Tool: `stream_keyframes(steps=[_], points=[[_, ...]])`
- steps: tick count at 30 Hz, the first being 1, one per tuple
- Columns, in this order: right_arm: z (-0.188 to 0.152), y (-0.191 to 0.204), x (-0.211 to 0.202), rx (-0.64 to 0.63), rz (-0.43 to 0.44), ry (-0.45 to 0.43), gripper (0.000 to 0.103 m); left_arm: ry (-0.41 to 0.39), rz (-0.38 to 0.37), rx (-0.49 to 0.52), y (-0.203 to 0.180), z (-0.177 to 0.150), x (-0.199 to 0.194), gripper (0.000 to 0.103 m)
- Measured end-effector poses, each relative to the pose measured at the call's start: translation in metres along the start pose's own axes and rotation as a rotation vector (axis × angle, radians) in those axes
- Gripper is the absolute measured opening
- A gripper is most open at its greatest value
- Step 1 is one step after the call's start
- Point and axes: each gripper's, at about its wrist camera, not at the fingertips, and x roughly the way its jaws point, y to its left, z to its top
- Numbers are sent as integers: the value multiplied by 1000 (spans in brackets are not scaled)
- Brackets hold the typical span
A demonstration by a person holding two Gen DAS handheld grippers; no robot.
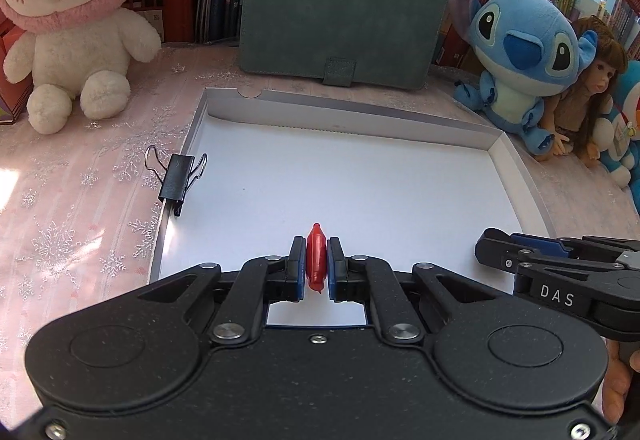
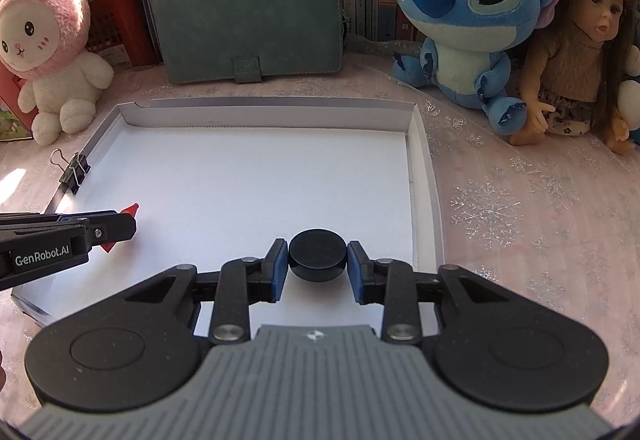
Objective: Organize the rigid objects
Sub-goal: 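Lower the red marker and black puck into the white tray and open both tools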
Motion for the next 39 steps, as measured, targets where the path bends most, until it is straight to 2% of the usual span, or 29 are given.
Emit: stream_keyframes(steps=[23, 25, 27, 29, 30, 34, 39], points=[[-1, 4, 7, -19, -15, 22, 37, 8, -1, 3, 0, -3, 8, 10], [-1, 3, 7, -16, -15, 22, 41, 8, -3, 3, 0, -3, 7, 11], [-2, 3, 6, -12, -15, 19, 44, 9, -7, 6, 0, -3, 6, 15], [-3, 2, 4, -14, -19, 11, 53, 9, -8, 8, -1, -4, 4, 18], [-3, 2, 3, -16, -15, 6, 54, 7, -7, 10, -1, -5, 3, 22], [-6, -1, -3, -13, -10, -9, 60, -21, 19, 43, -5, -9, -3, 50], [-11, -1, -14, -23, -7, -38, 67, -32, 24, 56, -7, -14, -13, 56]])
